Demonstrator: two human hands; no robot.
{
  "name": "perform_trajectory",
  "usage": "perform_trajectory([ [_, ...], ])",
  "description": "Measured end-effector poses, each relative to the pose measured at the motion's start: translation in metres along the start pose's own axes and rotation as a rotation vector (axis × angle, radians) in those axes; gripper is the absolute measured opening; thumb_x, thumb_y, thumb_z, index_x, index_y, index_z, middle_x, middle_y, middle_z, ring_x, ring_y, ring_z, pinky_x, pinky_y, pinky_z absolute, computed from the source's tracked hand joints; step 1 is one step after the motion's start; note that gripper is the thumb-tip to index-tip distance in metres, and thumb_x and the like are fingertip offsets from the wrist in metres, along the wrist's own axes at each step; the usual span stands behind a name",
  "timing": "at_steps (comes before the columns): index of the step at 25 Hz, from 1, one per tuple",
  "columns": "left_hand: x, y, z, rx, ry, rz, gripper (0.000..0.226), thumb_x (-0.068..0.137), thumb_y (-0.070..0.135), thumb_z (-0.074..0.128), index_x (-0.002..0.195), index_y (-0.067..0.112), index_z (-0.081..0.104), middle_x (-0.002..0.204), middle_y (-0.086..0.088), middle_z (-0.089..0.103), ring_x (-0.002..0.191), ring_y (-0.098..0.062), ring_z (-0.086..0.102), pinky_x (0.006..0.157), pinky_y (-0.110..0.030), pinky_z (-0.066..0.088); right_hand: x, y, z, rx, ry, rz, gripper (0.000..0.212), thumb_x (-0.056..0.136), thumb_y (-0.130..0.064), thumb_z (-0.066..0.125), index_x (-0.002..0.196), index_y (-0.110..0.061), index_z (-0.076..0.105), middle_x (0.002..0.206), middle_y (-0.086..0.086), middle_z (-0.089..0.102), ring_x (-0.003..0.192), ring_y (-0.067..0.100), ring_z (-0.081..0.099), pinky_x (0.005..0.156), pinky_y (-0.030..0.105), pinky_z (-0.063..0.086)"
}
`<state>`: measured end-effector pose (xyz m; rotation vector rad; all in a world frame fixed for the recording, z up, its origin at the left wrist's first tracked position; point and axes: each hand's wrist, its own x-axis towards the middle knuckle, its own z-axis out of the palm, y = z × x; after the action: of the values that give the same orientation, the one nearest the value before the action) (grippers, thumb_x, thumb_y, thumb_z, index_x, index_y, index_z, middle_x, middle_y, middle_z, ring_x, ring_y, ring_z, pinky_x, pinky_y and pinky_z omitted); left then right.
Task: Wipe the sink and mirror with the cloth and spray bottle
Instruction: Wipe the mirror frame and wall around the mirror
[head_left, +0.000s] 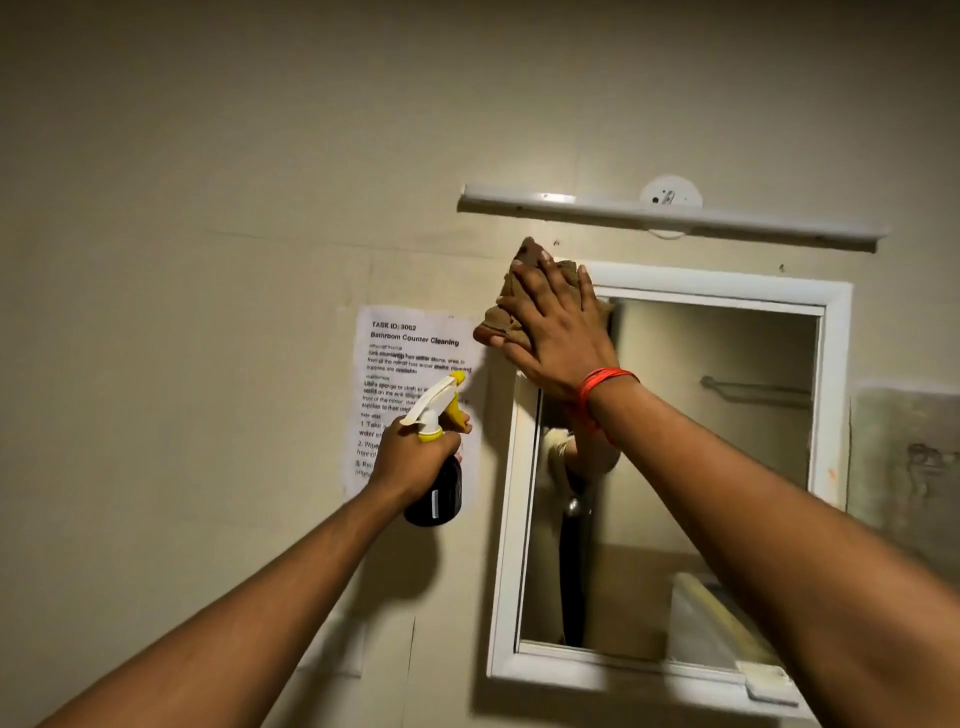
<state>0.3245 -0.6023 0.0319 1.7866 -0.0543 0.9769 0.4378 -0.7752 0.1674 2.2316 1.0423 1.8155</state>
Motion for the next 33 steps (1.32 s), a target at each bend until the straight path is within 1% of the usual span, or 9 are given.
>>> perform_trajectory([
  [3,-0.026,-0.033,0.0,0.042,-0.03,-0.048,0.036,0.07,0.016,0.058,0.083,0.046,0.073,0.096,0.003,0.079,0.083,-0.024,0.076,0.089,-0.045,0.06,-0.065,-0.037,0.023,0.023,0.022,-0.064,0.053,0.095,-0.063,0.04,0.125,-0.027,0.064,0.157,0.003,0.042,0.155,0.032,0.021,0.121,0.062,0.016],
  [7,-0.072,-0.085,-0.001,0.067,-0.092,-0.138,0.037,0.066,0.019,0.058,0.084,0.049,0.072,0.097,0.005,0.079,0.089,-0.024,0.076,0.087,-0.05,0.06,-0.18,-0.105,0.061,0.128,-0.037,-0.106,0.043,0.087,-0.049,0.058,0.116,-0.02,0.068,0.154,0.009,0.048,0.154,0.037,0.024,0.12,0.063,0.019],
  [9,-0.095,-0.098,-0.003,0.063,-0.1,-0.183,0.044,0.069,0.014,0.058,0.082,0.054,0.07,0.098,0.003,0.079,0.087,-0.023,0.075,0.082,-0.042,0.061,-0.245,-0.138,0.08,0.166,-0.093,-0.149,0.041,0.085,-0.044,0.06,0.116,-0.019,0.07,0.152,0.011,0.05,0.153,0.038,0.026,0.119,0.064,0.022],
  [11,-0.113,-0.107,-0.005,0.057,-0.114,-0.214,0.048,0.076,0.001,0.058,0.087,0.046,0.07,0.097,0.0,0.079,0.083,-0.025,0.074,0.075,-0.028,0.059,-0.305,-0.169,0.096,0.127,-0.175,-0.219,0.044,0.087,-0.043,0.058,0.122,-0.02,0.068,0.154,0.01,0.049,0.153,0.036,0.025,0.119,0.063,0.022],
  [14,-0.131,-0.121,-0.004,0.066,-0.149,-0.24,0.034,0.078,-0.001,0.058,0.095,0.025,0.073,0.095,-0.001,0.079,0.073,-0.026,0.074,0.079,-0.037,0.06,-0.34,-0.187,0.106,0.084,-0.26,-0.264,0.045,0.089,-0.042,0.058,0.13,-0.023,0.063,0.158,0.008,0.044,0.154,0.03,0.018,0.121,0.056,0.021],
  [20,-0.125,-0.11,-0.001,0.051,-0.148,-0.2,0.038,0.073,0.009,0.058,0.086,0.041,0.072,0.097,0.004,0.079,0.083,-0.026,0.075,0.086,-0.041,0.06,-0.294,-0.136,0.089,0.1,-0.331,-0.494,0.063,0.086,-0.055,0.057,0.142,-0.026,0.053,0.162,0.006,0.038,0.154,0.031,0.027,0.123,0.053,0.015],
  [23,-0.11,-0.096,-0.008,0.019,-0.104,-0.155,0.047,0.071,0.011,0.058,0.082,0.055,0.07,0.096,0.002,0.079,0.084,-0.025,0.075,0.087,-0.04,0.059,-0.237,-0.106,0.074,0.066,-0.208,-0.378,0.072,0.086,-0.062,0.05,0.148,-0.027,0.049,0.163,0.006,0.035,0.154,0.031,0.025,0.124,0.054,0.013],
  [29,-0.074,-0.077,-0.017,-0.022,-0.057,-0.064,0.05,0.08,-0.011,0.056,0.101,0.032,0.071,0.095,0.001,0.078,0.077,-0.027,0.074,0.078,-0.031,0.058,-0.041,-0.028,0.017,0.02,-0.05,-0.081,0.077,0.073,-0.06,0.068,0.142,-0.026,0.055,0.157,0.007,0.043,0.152,0.034,0.026,0.125,0.055,0.016],
  [33,-0.063,-0.073,-0.016,-0.026,-0.056,-0.032,0.053,0.081,-0.009,0.056,0.103,0.037,0.069,0.095,-0.001,0.079,0.077,-0.026,0.074,0.077,-0.025,0.056,0.039,-0.002,-0.014,0.043,-0.033,0.091,0.078,0.072,-0.053,0.069,0.143,-0.027,0.049,0.157,0.005,0.039,0.155,0.035,0.017,0.127,0.053,0.012],
])
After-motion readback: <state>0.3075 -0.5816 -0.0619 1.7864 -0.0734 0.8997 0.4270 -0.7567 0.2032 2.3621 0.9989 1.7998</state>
